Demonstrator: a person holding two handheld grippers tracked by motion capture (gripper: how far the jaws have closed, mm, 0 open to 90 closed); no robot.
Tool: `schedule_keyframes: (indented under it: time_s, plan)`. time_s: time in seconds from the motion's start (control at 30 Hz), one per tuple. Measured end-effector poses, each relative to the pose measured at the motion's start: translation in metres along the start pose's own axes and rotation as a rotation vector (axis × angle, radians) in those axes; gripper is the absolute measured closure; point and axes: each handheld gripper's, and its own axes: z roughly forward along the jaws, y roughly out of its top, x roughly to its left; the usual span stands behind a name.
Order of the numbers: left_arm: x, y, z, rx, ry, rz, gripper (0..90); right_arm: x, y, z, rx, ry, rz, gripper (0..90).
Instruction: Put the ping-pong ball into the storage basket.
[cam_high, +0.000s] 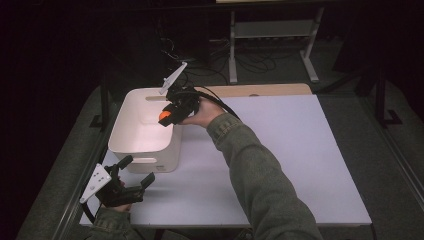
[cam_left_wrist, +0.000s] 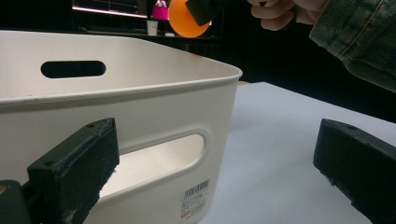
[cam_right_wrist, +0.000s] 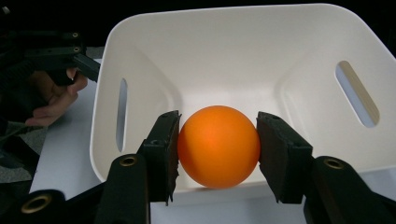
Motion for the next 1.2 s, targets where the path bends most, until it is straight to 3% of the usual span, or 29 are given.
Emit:
schedule_keyframes:
  time_s: [0.43, 1.03, 1.2]
  plan:
    - [0.000, 0.000, 0.000, -0.002, -0.002, -0.001, 0.0, 0.004, 0.012, 0.020, 0.010, 0.030, -0.028, 49.9]
    - [-0.001, 0.000, -0.001, 0.000, -0.002, -0.001, 0.0, 0.004, 0.013, 0.044, 0.049, 0.072, -0.002, 49.7]
    - [-0.001, 0.000, -0.001, 0.000, -0.002, -0.001, 0.0, 0.005, 0.014, 0.042, 0.019, 0.061, 0.002, 37.6]
